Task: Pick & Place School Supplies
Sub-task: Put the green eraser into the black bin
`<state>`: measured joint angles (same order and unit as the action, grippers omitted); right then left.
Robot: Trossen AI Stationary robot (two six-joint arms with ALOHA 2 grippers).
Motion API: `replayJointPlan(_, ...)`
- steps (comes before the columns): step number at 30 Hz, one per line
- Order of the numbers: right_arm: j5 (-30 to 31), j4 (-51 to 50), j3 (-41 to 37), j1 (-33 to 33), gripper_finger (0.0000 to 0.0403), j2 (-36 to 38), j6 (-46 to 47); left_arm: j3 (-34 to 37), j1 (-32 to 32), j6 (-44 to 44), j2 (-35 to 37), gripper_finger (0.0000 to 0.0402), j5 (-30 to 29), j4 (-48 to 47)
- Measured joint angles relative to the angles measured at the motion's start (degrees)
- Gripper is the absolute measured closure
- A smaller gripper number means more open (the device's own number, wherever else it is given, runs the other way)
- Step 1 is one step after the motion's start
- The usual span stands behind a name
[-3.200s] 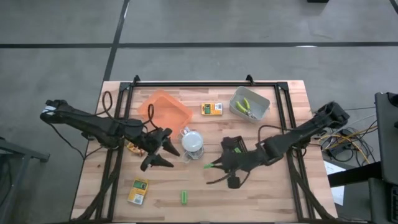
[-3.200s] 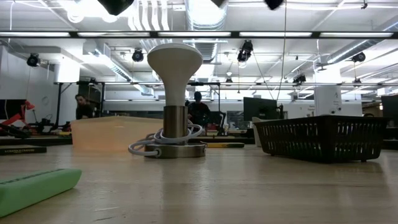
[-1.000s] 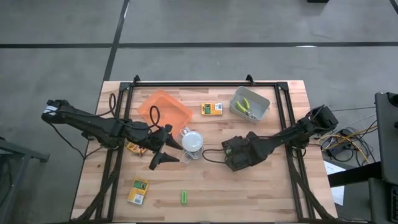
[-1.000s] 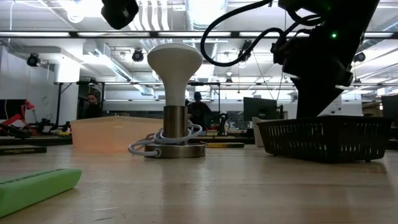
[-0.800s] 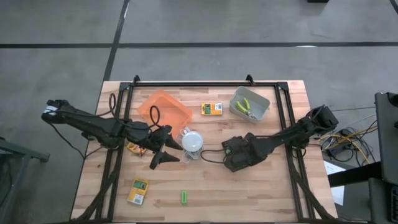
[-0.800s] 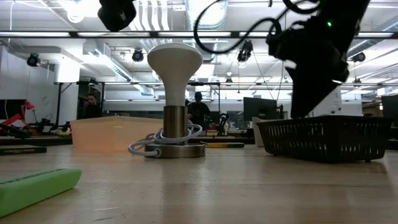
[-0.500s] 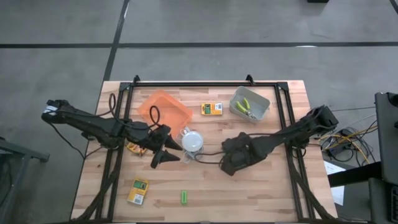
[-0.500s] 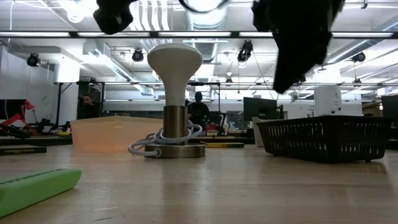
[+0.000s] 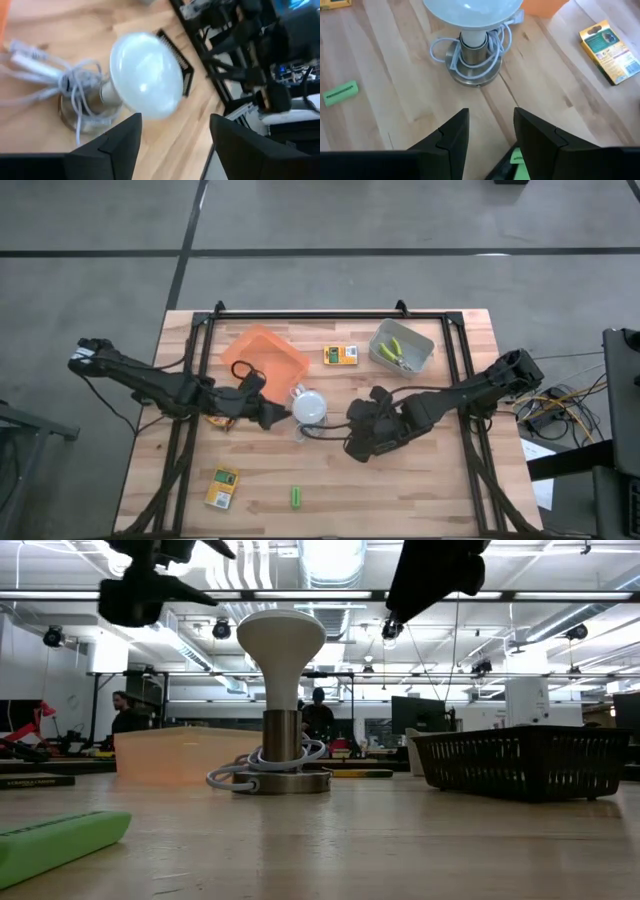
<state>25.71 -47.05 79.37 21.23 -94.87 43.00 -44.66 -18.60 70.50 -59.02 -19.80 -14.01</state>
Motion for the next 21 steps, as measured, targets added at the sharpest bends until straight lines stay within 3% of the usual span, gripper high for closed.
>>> replayJointPlan(14, 3.0, -1.2, -2.2, -0.1, 0.0255, 0.0, -1.2, -4.3, -13.6, 13.5, -5.7, 0.0198, -9.3, -1.4)
replayJointPlan(21, 3.0, -1.2, -2.8, -0.2, 0.0259, 0.0, -3.6, -11.1, -18.7, 24.9, -14.6, 0.0205, -9.1, -12.1)
